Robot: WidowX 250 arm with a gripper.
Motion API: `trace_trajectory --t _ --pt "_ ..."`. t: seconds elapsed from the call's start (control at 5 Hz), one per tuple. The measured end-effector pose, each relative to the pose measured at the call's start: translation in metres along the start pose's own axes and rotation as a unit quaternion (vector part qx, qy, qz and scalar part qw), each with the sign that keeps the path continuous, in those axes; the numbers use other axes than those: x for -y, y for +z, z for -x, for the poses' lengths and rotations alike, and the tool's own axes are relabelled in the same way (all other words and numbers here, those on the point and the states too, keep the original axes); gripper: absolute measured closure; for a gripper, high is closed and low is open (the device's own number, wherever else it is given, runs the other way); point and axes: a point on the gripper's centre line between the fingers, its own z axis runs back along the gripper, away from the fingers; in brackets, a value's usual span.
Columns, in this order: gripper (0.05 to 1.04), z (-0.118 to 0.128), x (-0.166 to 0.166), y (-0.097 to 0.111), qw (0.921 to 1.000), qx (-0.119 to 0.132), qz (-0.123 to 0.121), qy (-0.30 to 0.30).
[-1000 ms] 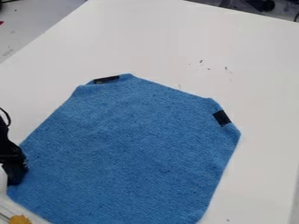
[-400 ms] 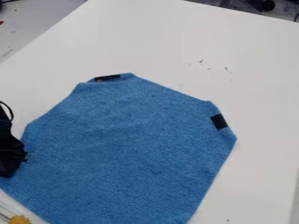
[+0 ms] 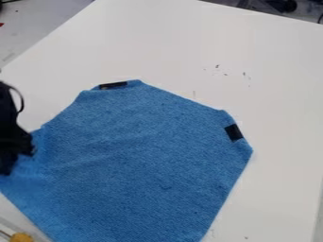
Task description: Fold the blue cloth from bottom left to top right
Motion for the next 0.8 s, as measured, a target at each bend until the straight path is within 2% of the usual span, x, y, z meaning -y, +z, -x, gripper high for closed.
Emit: trace_trajectory --t 0.2,0.4,0.8 --pt "1.025 -0.018 0.018 0.014 0.9999 -0.007 -0.006 -0.007" --pt "1.026 -0.038 0.047 0.016 0.9997 -0.011 0.012 -0.020" --pt "1.026 -0.070 0.093 0.003 0.9973 -0.019 0.049 -0.052"
